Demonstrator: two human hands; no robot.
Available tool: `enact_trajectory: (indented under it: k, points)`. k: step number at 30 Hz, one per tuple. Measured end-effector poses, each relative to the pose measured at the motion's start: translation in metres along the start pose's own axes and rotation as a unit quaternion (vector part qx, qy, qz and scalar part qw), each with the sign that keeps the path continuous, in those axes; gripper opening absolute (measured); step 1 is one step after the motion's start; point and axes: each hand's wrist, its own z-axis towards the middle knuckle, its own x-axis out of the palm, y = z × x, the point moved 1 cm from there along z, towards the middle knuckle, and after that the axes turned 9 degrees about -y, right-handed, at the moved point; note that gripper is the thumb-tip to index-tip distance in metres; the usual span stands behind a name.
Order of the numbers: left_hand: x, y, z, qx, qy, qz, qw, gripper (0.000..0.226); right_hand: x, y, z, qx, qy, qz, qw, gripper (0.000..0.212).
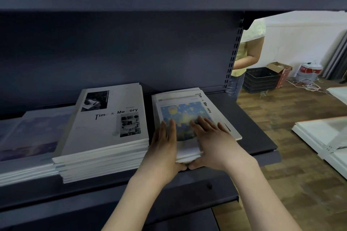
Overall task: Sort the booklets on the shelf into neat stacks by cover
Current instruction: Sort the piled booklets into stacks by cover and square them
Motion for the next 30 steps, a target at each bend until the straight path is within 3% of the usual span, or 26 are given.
enact_trajectory:
  k: [5, 10, 15, 19, 21, 23, 24, 25, 27, 30]
  points:
    - [-0.004, 0.000, -0.001, 0.031, -0.026, -0.051, 0.998, 0.122, -0.006, 0.000, -0.007, -0.004, -0.026, 0.014, 1.000, 0.104]
    - [-0.015, -0.001, -0.006, 0.034, -0.109, -0.118, 0.986, 0.123, -0.018, 0.002, -0.010, 0.009, -0.062, 0.014, 0.998, 0.082]
    - [-0.018, -0.001, -0.013, 0.041, -0.195, -0.147, 0.969, 0.121, -0.027, -0.010, -0.013, 0.008, -0.028, 0.048, 0.998, 0.086]
    - [-0.025, -0.002, -0.016, 0.033, -0.214, -0.184, 0.959, 0.125, -0.038, -0.015, -0.017, -0.009, 0.004, 0.087, 0.996, 0.082]
    - [-0.026, -0.003, -0.017, 0.032, -0.200, -0.169, 0.965, 0.124, -0.044, -0.018, -0.020, -0.008, 0.009, 0.110, 0.994, 0.069]
    - [-0.024, -0.001, -0.020, 0.026, -0.187, -0.135, 0.973, 0.119, -0.049, -0.024, -0.022, 0.017, -0.020, 0.151, 0.988, 0.034]
    - [-0.021, -0.001, -0.022, 0.032, -0.185, -0.089, 0.978, 0.113, -0.051, -0.027, -0.022, 0.032, -0.041, 0.162, 0.985, 0.012]
    - [-0.018, -0.003, -0.024, 0.045, -0.186, -0.024, 0.981, 0.102, -0.051, -0.029, -0.022, 0.042, -0.069, 0.168, 0.983, 0.009]
    - [-0.009, -0.013, -0.024, 0.090, -0.173, 0.079, 0.978, 0.082, -0.049, -0.027, -0.020, 0.052, -0.106, 0.159, 0.980, 0.015]
    - [0.005, -0.036, -0.015, 0.140, -0.143, 0.131, 0.971, 0.078, -0.044, -0.019, -0.018, 0.051, -0.163, 0.129, 0.977, 0.052]
